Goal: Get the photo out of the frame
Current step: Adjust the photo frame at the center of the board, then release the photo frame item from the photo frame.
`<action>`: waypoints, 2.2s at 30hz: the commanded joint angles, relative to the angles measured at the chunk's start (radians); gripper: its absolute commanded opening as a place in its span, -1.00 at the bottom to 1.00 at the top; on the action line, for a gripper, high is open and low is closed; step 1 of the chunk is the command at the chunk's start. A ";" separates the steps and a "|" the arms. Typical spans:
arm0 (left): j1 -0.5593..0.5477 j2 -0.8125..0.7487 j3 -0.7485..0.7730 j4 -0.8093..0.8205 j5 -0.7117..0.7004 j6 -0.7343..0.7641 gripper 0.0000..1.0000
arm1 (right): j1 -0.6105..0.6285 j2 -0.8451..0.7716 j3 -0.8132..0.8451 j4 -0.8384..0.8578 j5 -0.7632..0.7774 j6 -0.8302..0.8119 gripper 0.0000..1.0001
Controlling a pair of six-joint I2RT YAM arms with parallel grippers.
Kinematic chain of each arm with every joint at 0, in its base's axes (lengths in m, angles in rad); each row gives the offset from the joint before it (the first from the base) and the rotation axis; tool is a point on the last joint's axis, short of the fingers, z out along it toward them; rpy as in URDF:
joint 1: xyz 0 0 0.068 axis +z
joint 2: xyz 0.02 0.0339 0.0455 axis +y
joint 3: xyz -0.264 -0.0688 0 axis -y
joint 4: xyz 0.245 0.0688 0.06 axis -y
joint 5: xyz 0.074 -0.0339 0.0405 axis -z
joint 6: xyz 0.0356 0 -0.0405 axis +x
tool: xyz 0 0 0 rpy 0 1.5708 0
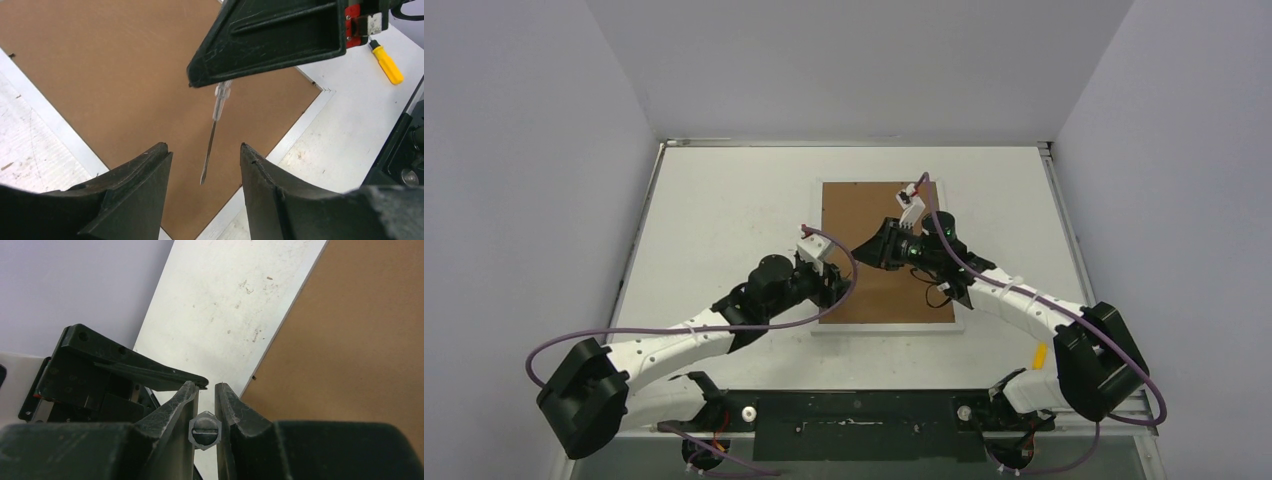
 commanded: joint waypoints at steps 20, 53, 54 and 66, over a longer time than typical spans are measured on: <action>-0.003 0.100 0.086 -0.029 0.268 0.284 -1.00 | -0.158 -0.027 0.137 -0.422 -0.209 -0.298 0.16; -0.010 0.121 0.046 -0.050 0.434 0.406 -1.00 | -0.045 0.058 0.127 -0.575 -0.384 -0.337 -0.16; -0.010 0.120 0.045 -0.051 0.436 0.406 -1.00 | -0.044 0.058 0.127 -0.574 -0.384 -0.335 -0.17; -0.010 0.112 0.037 -0.030 0.418 0.388 -0.58 | -0.049 0.042 0.133 -0.590 -0.315 -0.335 -0.89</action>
